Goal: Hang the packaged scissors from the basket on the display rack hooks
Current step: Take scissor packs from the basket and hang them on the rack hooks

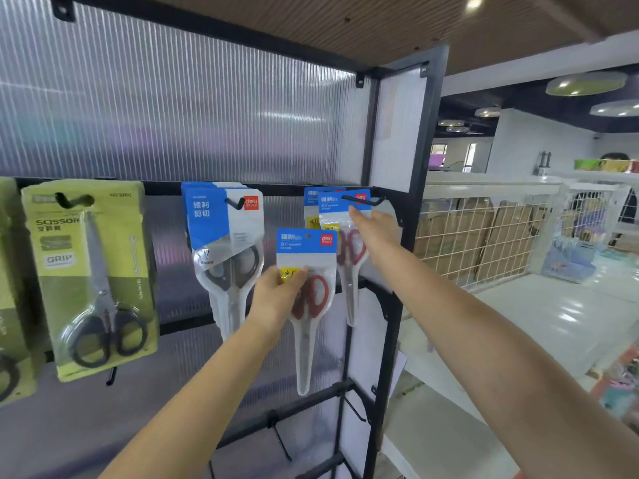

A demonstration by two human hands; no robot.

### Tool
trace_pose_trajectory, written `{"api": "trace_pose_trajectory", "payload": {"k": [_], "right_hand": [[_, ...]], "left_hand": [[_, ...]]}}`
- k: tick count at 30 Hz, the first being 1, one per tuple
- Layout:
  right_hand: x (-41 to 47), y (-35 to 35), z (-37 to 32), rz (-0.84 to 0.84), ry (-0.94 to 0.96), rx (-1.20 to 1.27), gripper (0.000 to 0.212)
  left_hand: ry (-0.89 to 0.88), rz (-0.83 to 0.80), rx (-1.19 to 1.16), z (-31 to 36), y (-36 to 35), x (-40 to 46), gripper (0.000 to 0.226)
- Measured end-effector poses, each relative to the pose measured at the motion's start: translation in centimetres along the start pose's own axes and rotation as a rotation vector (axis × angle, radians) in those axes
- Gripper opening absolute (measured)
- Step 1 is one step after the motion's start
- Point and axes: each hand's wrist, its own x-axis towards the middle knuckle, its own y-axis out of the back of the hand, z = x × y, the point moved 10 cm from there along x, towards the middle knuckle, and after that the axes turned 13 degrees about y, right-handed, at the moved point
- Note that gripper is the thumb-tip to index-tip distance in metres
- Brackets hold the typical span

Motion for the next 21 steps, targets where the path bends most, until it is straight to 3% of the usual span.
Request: {"api": "trace_pose_trajectory", "payload": {"k": [8,12,16,21], "right_hand": [[2.4,-2.7,0.4,-0.033,0.055,-0.119,0.048],[2.0,-2.7,0.8,-0.098,0.052,-0.158,0.032],[0.4,-0.4,0.3,-0.134,0.071,-0.082,0.034],[-4.1,1.5,-2.7,-0.399,0.160,-0.005,0.027]], "left_hand": [[-0.041,-0.076,0.068,-0.2,-0.4,0.4,0.014],[-0.030,-0.079,0.073,-0.1,-0.3,0.2,0.016],[0.001,-0.097,0.011,0.1,-1.1,-0.7,0.010],[-0.009,-0.133,-0.030,1.0,-3.0,-2.2,0.009]]}}
